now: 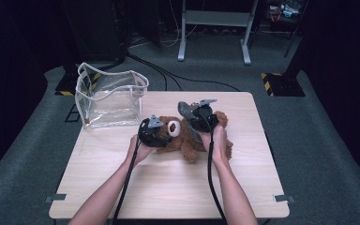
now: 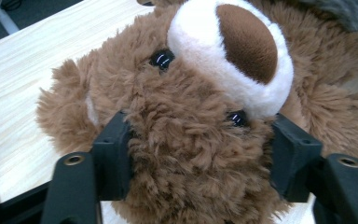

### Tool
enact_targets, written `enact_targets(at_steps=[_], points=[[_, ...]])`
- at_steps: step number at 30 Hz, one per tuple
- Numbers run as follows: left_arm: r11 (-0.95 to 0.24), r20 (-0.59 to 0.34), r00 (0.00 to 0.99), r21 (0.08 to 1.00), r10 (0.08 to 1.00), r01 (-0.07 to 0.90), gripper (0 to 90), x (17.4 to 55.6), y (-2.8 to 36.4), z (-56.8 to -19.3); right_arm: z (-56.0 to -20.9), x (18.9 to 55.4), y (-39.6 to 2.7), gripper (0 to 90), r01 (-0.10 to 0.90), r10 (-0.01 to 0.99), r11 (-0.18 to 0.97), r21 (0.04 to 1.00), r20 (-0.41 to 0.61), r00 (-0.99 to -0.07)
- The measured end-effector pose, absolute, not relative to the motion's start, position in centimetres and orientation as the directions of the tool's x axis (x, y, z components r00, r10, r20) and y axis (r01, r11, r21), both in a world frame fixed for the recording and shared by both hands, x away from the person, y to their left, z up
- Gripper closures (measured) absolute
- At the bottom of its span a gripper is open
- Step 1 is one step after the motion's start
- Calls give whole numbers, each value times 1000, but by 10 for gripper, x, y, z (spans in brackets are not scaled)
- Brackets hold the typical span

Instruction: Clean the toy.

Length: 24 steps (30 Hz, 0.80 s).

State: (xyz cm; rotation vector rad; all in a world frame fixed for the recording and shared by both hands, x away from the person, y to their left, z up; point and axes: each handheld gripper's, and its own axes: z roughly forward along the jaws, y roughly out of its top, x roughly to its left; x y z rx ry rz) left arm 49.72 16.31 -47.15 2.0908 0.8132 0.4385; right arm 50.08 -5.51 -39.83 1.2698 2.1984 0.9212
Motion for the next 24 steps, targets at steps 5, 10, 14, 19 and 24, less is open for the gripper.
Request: enact_targets(at_steps=[5,10,14,19,24], points=[[-437,-8,722,791,692,428,404,500,164,-469,-407,495,-38,751,577,849,445,685,-118,-515],[-418,-24,713,796,701,437,403,502,163,-469,-410,502,-59,754,605,883,393,692,-101,-458],[-420,-34,713,788,700,450,400,504,164,-468,-407,499,-82,755,624,907,363,692,-108,-408],[-417,-43,711,784,702,459,395,507,165,-468,-414,499,-118,756,658,936,310,686,-99,-337],[-424,-40,710,778,703,464,386,508,165,-468,-421,498,-135,755,680,950,268,682,-70,-304]])
